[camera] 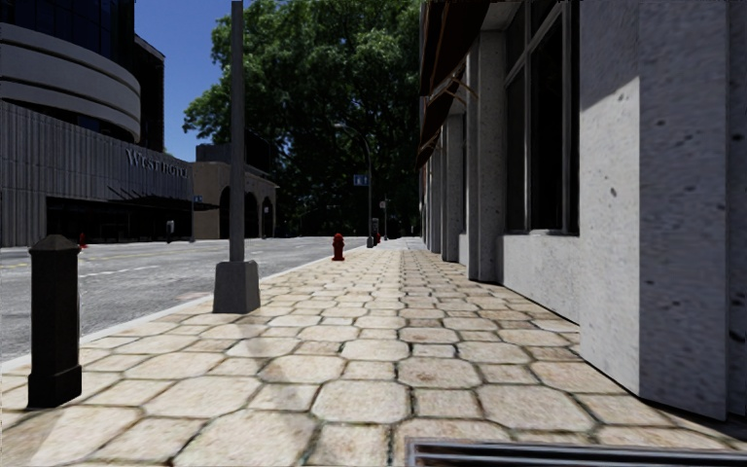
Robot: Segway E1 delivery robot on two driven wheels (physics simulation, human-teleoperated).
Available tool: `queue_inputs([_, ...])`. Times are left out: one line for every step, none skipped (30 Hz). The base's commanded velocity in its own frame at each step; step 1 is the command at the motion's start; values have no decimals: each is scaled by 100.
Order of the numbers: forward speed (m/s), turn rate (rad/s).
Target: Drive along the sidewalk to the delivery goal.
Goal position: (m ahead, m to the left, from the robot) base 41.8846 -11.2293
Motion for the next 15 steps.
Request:
queue_inputs([200,-66])
queue_inputs([200,-66])
queue_inputs([200,-55])
queue_inputs([200,-55])
queue_inputs([200,-26])
queue_inputs([200,0])
queue_inputs([200,0])
queue_inputs([200,0])
queue_inputs([200,0])
queue_inputs([200,0])
queue_inputs([200,0])
queue_inputs([200,0])
queue_inputs([200,0])
queue_inputs([200,0])
queue_inputs([200,0])
